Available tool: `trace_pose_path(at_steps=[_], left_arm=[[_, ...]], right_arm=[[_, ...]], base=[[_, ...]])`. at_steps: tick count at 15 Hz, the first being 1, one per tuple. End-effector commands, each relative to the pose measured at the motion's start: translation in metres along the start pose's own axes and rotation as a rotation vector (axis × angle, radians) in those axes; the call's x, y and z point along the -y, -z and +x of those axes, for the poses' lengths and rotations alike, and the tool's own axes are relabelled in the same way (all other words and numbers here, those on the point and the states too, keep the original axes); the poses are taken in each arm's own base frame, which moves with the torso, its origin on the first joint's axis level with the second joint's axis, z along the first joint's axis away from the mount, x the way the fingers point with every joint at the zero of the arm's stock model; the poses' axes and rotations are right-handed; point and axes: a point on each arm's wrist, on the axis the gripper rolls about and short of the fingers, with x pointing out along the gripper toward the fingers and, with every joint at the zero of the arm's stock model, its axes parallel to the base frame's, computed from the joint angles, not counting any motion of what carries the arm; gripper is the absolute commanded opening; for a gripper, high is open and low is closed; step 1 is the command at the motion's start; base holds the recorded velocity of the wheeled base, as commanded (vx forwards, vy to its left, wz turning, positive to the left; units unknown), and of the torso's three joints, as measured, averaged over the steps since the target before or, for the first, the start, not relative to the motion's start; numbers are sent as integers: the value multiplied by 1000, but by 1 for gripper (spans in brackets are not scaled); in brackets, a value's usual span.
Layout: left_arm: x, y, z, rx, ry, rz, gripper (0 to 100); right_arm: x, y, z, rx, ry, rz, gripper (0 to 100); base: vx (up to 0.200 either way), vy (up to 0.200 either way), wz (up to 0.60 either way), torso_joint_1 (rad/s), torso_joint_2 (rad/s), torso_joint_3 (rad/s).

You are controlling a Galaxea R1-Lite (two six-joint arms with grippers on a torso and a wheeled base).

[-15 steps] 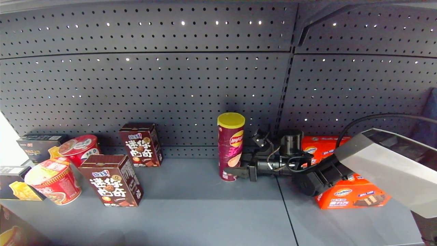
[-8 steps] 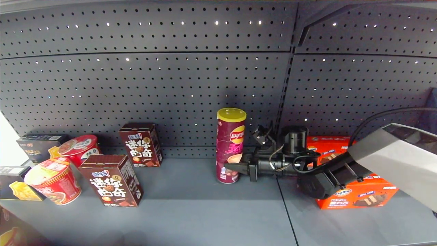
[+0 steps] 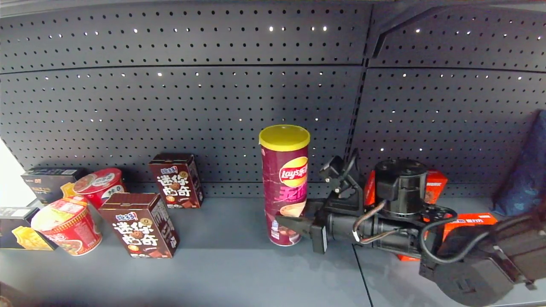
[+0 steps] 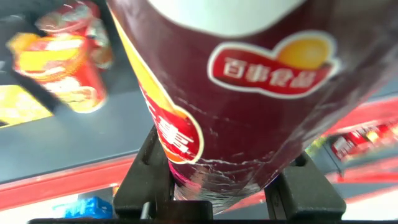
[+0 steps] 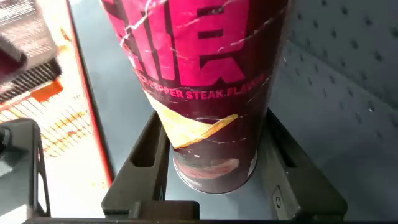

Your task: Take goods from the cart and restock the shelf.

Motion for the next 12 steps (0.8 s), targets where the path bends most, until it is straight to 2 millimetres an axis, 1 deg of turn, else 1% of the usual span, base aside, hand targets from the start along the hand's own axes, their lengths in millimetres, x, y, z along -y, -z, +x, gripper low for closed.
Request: trace_pose_path(at_steps=[1,2,5,7,10,11,12], left_arm=[[0,-2,-4,30,-10,0,0],[-1,-4,-5,36,-18,0,0],[-1,-5,-3,28,-45,1,0],[-2,-3,-3,22,-74,1,0],[-2,-1,-3,13,-95,-2,0],[-2,0,-3,11,-100,-2,0],[-2,3,-2,-2,-112,-5,0]], right_arm=[[-20,-3,-34,6,35,-7,0],[-22,0,-42,-5,61,-5,0],[-24,6,-57,-5,130,-1,0],[-25,16,-59,13,147,-3,0],[-23,35,-55,19,188,20,0],[-24,36,-55,23,188,26,0],[-28,44,-54,12,190,29,0]], base=[[0,0,0,0,0,0],[0,0,0,0,0,0],[0,0,0,0,0,0],[0,0,0,0,0,0],[0,0,0,0,0,0],[0,0,0,0,0,0],[0,0,0,0,0,0]])
